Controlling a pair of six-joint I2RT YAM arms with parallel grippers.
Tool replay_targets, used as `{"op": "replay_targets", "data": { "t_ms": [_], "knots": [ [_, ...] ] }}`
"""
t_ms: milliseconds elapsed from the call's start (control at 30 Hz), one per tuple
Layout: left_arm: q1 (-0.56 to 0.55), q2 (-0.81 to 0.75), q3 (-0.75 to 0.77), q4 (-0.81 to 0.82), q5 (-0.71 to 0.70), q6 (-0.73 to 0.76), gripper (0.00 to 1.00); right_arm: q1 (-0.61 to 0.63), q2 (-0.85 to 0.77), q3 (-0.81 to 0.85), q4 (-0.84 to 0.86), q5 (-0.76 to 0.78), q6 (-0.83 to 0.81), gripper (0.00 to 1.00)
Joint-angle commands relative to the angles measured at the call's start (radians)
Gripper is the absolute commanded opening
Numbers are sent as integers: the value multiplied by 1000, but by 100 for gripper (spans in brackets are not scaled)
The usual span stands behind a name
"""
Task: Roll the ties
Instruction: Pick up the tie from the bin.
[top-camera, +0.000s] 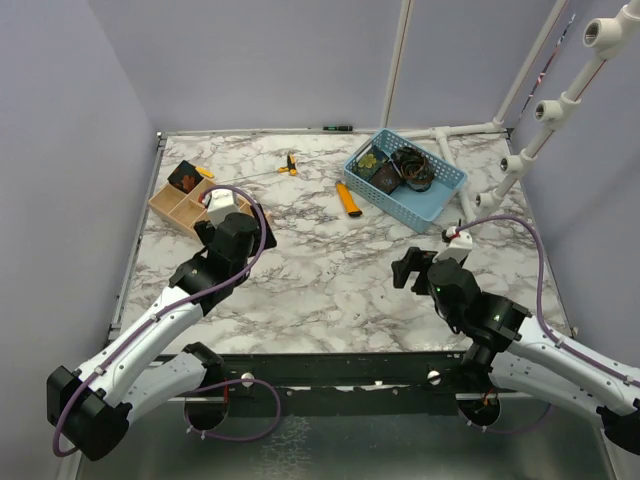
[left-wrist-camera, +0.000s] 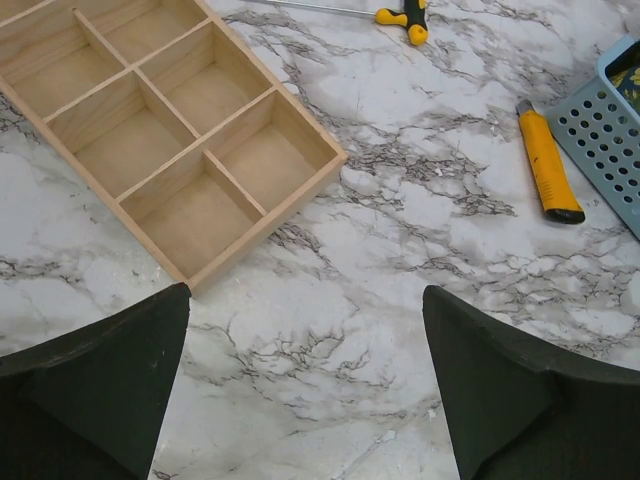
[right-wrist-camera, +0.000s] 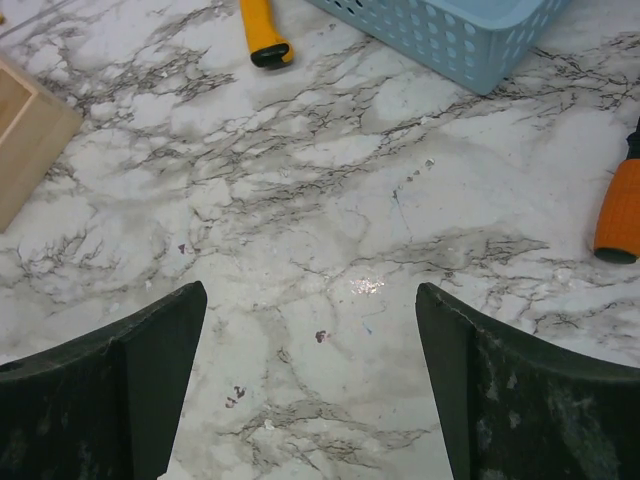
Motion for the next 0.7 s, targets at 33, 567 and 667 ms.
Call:
{"op": "replay_targets", "data": {
  "t_ms": [33,567,667],
  "knots": [
    [-3,-48,-21,43,13,44,99,1,-3,9,-31,36,-31,90],
    [-2,-162,-94,131,106,124,99,-177,367,323,66,-101,-125,87],
    [5,-157,-90,134,114,118,99,-310,482,409,146,-199,-102,84]
  ]
}}
